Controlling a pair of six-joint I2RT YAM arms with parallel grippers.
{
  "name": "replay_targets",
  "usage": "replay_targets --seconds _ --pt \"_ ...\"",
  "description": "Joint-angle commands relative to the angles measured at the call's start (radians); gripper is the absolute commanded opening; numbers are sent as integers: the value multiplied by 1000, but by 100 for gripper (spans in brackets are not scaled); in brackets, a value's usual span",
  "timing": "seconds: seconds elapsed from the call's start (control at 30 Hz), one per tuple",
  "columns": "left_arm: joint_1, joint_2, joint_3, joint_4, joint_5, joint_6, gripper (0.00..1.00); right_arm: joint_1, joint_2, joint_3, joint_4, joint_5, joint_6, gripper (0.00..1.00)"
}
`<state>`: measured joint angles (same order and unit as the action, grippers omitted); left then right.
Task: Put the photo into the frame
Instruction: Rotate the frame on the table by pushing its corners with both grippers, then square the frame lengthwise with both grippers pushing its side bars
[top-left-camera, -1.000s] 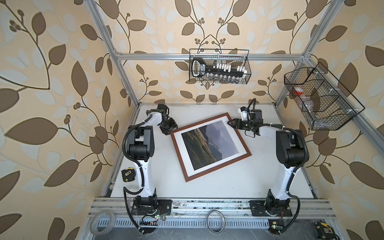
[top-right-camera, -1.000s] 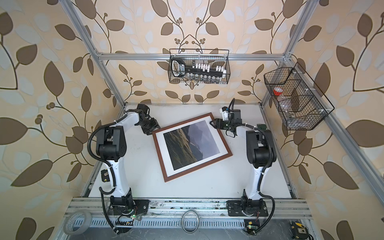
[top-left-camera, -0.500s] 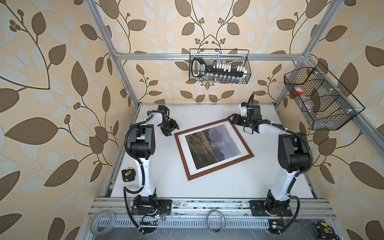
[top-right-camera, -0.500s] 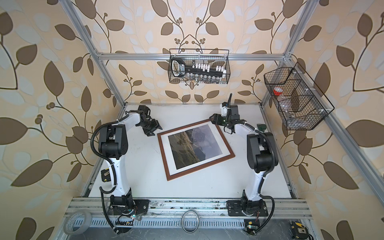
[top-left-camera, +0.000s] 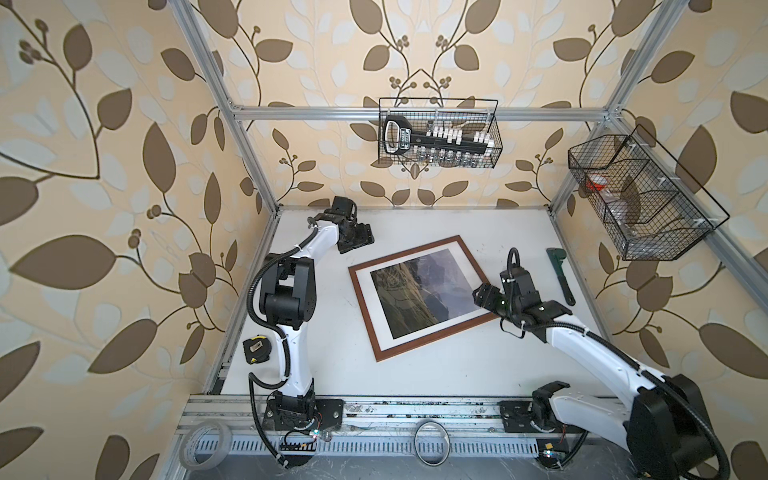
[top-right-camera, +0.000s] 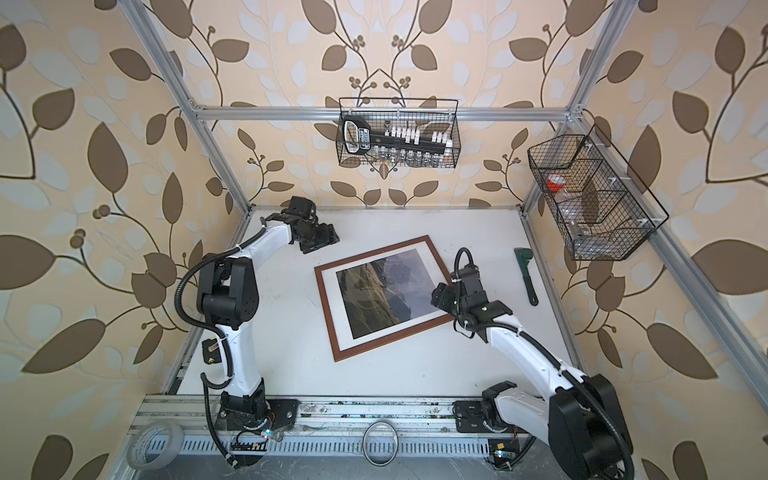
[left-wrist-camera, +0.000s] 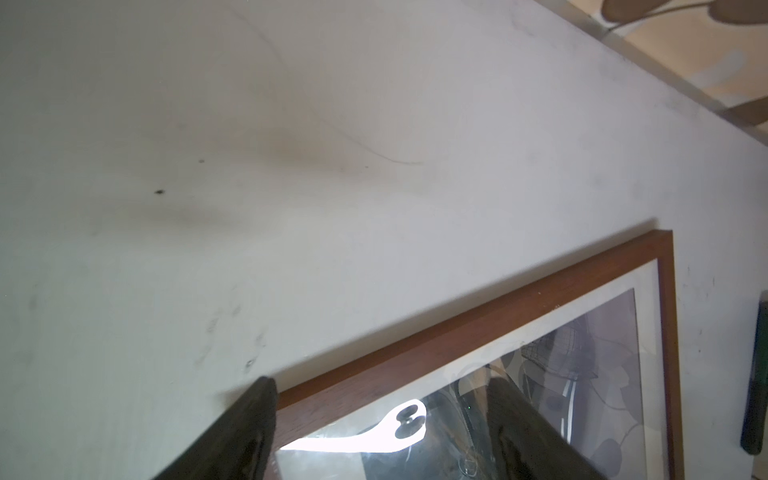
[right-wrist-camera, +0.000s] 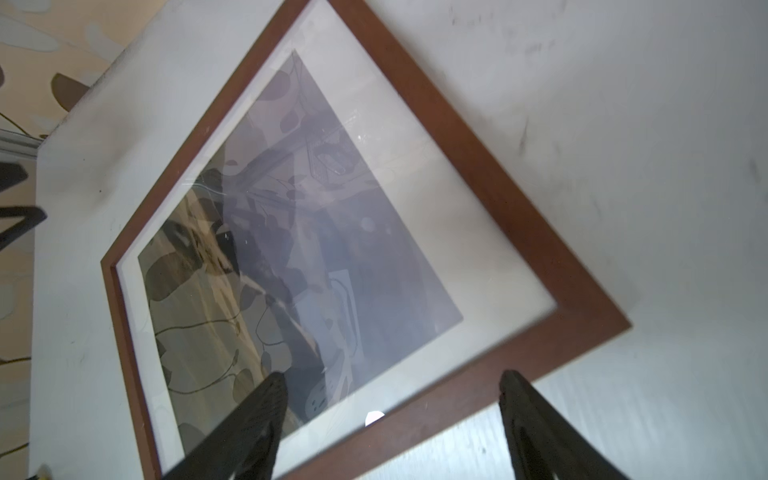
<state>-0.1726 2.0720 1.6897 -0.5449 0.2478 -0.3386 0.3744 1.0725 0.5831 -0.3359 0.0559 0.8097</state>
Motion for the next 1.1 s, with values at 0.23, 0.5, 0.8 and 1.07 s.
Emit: replay_targets --seconds 0.23,0.5,0.8,1.07 --pt "-53 153 109 17 51 78 81 116 -22 -204 97 -125 262 84" --pt "-55 183 67 -4 96 57 80 106 188 -167 281 -178 254 85" --pt "-5 9 -227 28 79 -5 79 -47 489 131 282 -242 86 84" --pt "-6 -196 -538 138 120 -201 78 -101 798 480 197 -296 -56 84"
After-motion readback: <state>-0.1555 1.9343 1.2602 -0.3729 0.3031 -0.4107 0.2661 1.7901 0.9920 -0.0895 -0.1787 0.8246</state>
